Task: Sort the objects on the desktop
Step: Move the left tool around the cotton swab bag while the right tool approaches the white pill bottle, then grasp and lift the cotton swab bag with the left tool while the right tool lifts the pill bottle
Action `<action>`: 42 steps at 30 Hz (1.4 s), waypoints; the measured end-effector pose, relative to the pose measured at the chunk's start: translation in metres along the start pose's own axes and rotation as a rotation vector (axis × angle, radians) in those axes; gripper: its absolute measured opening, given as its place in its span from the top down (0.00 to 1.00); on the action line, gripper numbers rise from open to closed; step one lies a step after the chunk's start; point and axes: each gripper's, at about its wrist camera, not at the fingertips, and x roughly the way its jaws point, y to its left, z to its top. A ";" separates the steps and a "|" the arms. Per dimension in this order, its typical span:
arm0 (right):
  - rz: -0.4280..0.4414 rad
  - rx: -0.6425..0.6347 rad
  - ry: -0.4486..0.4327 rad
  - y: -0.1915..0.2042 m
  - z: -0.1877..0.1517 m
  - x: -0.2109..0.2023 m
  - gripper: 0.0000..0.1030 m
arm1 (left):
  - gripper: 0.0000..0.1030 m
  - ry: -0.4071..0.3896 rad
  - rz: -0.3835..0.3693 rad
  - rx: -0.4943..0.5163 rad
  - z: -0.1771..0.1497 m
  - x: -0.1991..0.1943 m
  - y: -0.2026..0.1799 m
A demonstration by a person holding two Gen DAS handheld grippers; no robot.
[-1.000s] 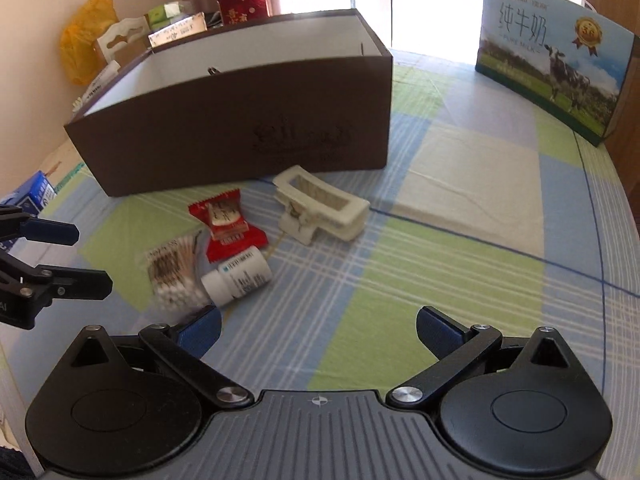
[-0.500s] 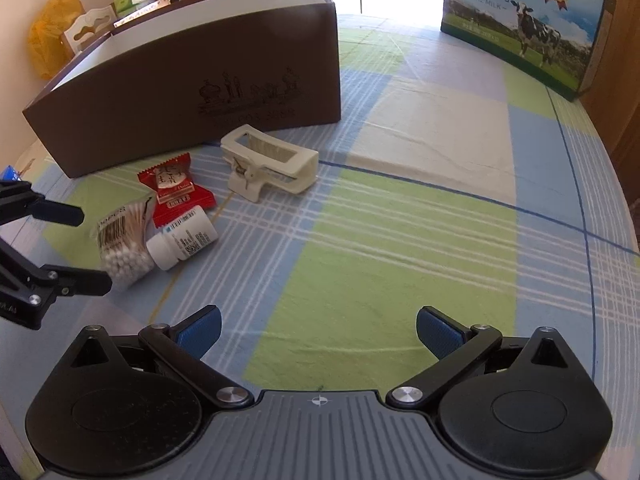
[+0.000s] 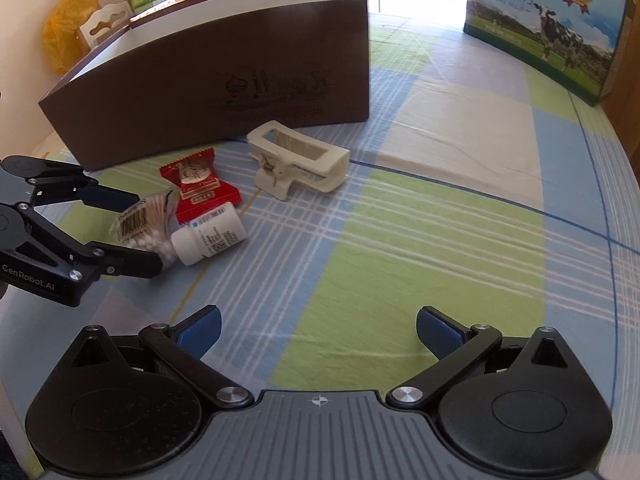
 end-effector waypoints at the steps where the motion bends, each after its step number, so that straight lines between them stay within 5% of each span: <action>1: 0.010 -0.009 -0.002 0.003 0.001 0.001 0.02 | 0.34 0.000 0.011 -0.003 -0.001 -0.002 0.000; 14: 0.084 -0.188 -0.025 0.044 0.010 0.026 0.02 | 0.32 0.008 0.186 -0.181 -0.029 -0.031 0.036; 19: 0.085 -0.260 -0.040 0.055 0.013 0.038 0.02 | 0.18 0.025 0.205 -0.247 -0.037 -0.035 0.051; 24: 0.103 -0.284 -0.050 0.058 0.017 0.043 0.05 | 0.20 -0.004 0.175 -0.235 -0.039 -0.034 0.056; 30: 0.104 -0.286 -0.072 0.059 0.016 0.040 0.19 | 0.33 -0.014 0.170 -0.196 -0.037 -0.034 0.050; 38: 0.088 -0.261 -0.087 0.055 0.019 0.034 0.54 | 0.35 -0.013 0.151 -0.232 -0.037 -0.036 0.041; 42: 0.088 -0.263 -0.080 0.053 0.024 0.034 0.57 | 0.35 -0.010 0.150 -0.240 -0.036 -0.036 0.035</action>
